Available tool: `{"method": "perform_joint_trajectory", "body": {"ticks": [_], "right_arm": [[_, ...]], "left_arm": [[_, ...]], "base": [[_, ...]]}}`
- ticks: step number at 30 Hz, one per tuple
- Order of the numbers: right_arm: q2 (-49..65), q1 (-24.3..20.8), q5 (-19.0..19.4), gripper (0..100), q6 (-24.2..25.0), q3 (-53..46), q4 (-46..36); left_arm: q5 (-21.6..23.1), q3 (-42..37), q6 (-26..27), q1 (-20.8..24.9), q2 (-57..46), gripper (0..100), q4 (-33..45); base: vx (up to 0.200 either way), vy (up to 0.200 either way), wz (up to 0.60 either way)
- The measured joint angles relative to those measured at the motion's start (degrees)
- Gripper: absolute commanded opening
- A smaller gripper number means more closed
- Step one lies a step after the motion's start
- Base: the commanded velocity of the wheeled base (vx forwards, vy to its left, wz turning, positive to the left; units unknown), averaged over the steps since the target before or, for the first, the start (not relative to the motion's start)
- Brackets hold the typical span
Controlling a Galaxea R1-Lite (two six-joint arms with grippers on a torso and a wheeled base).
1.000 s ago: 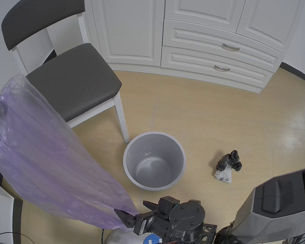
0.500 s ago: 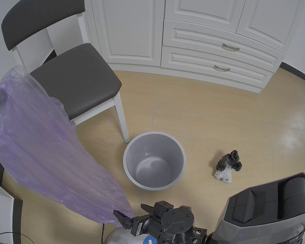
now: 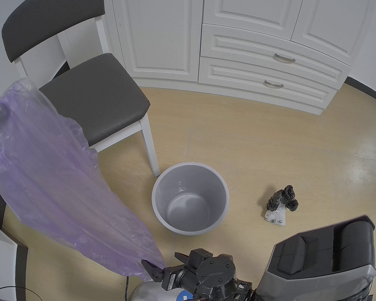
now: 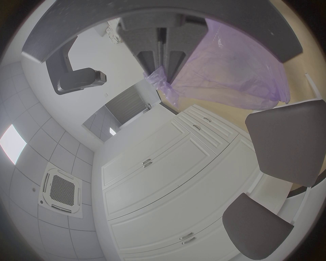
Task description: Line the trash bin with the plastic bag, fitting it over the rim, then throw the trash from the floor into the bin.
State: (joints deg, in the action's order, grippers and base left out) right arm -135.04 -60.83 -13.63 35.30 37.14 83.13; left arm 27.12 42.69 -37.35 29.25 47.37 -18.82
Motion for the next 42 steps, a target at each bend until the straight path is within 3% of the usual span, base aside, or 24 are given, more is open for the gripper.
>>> {"method": "perform_joint_trajectory", "body": {"ticks": [16,17,28,34,38,42], "right_arm": [[-1.1,0.1,-0.1,100,-0.3,0.0,3.9],[-1.2,0.1,-0.1,0,-0.4,-0.1,4.2],[0.0,0.7,-0.1,0,-0.7,-0.8,4.6],[4.9,3.1,0.0,0,-5.4,-2.5,2.6],[10.2,5.4,0.1,0,-7.8,-3.3,-3.8],[16.8,7.9,0.3,0,-8.9,-3.5,-15.4]], "left_arm": [[0.0,0.0,-1.5,-0.1,-0.2,0,-1.5],[0.0,-0.1,-1.5,-0.1,-0.2,0,-1.7],[-0.1,-0.4,-1.6,-0.1,0.0,0,-1.8],[0.0,-0.5,-1.6,-0.3,0.1,0,-1.5],[0.0,-0.8,-1.6,-0.3,0.3,0,-1.4],[0.0,-1.6,-1.0,-0.3,1.0,0,-1.3]], "base": [[0.0,0.0,0.0],[0.0,0.0,0.0],[0.0,0.0,0.0],[0.0,0.0,0.0],[0.0,0.0,0.0],[0.0,0.0,0.0]]}}
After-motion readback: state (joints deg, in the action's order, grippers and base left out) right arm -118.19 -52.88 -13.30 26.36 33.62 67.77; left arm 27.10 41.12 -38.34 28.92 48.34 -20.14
